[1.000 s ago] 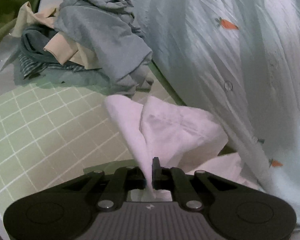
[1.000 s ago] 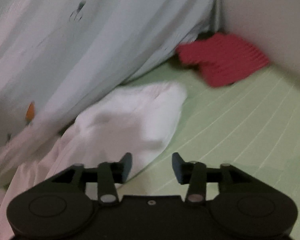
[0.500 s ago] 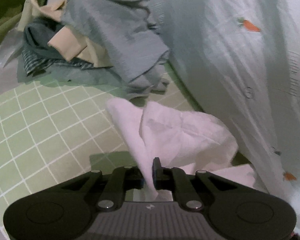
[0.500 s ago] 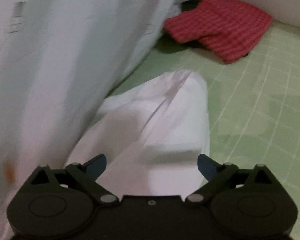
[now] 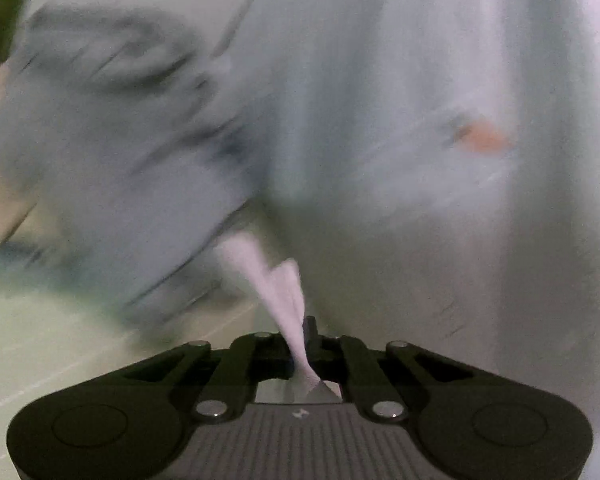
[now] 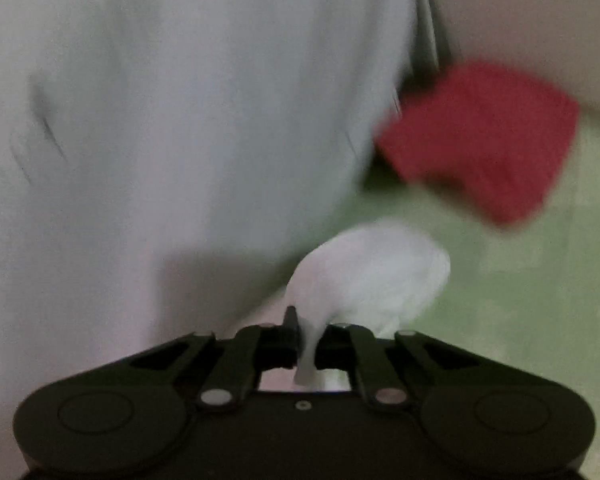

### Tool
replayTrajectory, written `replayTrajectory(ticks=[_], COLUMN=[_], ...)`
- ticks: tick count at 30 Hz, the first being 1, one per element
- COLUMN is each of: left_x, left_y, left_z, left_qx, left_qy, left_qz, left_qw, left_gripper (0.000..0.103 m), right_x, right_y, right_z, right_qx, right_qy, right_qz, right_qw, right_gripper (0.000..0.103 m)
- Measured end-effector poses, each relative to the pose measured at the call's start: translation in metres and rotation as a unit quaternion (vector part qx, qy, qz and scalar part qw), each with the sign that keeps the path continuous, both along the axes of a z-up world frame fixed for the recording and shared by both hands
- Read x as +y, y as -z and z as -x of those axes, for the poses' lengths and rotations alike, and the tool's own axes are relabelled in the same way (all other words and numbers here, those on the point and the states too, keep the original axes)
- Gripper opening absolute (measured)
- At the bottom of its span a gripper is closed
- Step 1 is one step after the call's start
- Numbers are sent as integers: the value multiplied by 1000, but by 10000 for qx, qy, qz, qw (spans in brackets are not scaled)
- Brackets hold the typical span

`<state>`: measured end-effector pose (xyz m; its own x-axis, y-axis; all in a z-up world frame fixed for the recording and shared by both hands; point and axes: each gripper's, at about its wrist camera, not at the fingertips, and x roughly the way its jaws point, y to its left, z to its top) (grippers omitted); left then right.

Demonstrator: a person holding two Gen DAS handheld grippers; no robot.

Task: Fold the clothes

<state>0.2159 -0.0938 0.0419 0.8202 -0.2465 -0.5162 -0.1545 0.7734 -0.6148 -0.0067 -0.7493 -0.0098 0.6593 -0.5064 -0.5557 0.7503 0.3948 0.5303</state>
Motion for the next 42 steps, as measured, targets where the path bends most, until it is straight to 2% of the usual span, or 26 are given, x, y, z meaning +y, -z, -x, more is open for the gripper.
replayTrajectory(ticks=[3, 5, 6, 8, 9, 11, 13, 15, 17, 19, 21, 22, 23, 26, 28, 33, 35, 38, 42], left_x=[-3, 0, 2, 8, 12, 21, 37, 56, 71, 77, 74, 72, 69, 72, 76, 93, 97, 99, 99], left_y=[-52, -64, -67, -53, -38, 1, 41, 72, 90, 93, 83, 77, 73, 64, 60, 54, 57, 69, 95], left_z=[24, 54, 69, 96, 107, 129, 149, 165, 180, 192, 197, 198, 198, 200, 199, 199, 194, 187, 183], left_qx=[-791, -1005, -1077, -859, -598, 64, 812, 1499, 1812, 1794, 1642, 1564, 1495, 1304, 1300, 1339, 1413, 1619, 1983], left_qy=[193, 252, 275, 284, 236, 82, -195, -463, -579, -632, -632, -611, -585, -587, -621, -667, -521, -267, 14], left_qz=[35, -163, -279, -554, -641, -743, -638, -436, -199, -147, -435, -578, -673, -647, -665, -724, -682, -467, 155], left_qw=[9967, 9945, 9934, 9944, 9959, 9972, 9945, 9867, 9815, 9816, 9834, 9841, 9847, 9876, 9873, 9861, 9862, 9853, 9800], left_gripper=[4, 4, 5, 5, 5, 4, 4, 4, 7, 11, 12, 13, 16, 22, 22, 23, 24, 29, 29], right_x=[11, 26, 34, 47, 51, 55, 59, 71, 82, 92, 92, 92, 93, 94, 95, 121, 133, 149, 171], right_y=[-70, -96, -100, -85, -71, -25, 24, 66, 79, 83, 74, 68, 62, 52, 48, 40, 36, 35, 34], right_z=[36, 68, 83, 112, 125, 147, 164, 178, 184, 186, 181, 180, 178, 175, 173, 174, 172, 166, 155], right_qx=[-623, -714, -639, -210, 61, 707, 1413, 2048, 2383, 2627, 2654, 2624, 2541, 2388, 2322, 2478, 2525, 2536, 2578], right_qy=[58, 53, 61, 93, 110, 111, -2, -168, -387, -566, -623, -638, -643, -598, -559, -448, -396, -410, -590], right_qz=[676, 1230, 1458, 1695, 1664, 1164, 660, 377, 423, 564, 695, 739, 755, 742, 742, 1077, 1205, 1307, 1290], right_qw=[9957, 9898, 9872, 9853, 9860, 9906, 9878, 9779, 9695, 9616, 9596, 9600, 9621, 9664, 9682, 9618, 9592, 9576, 9557], right_gripper=[5, 5, 5, 5, 5, 5, 5, 5, 9, 13, 26, 39, 46, 57, 60, 73, 84, 95, 99])
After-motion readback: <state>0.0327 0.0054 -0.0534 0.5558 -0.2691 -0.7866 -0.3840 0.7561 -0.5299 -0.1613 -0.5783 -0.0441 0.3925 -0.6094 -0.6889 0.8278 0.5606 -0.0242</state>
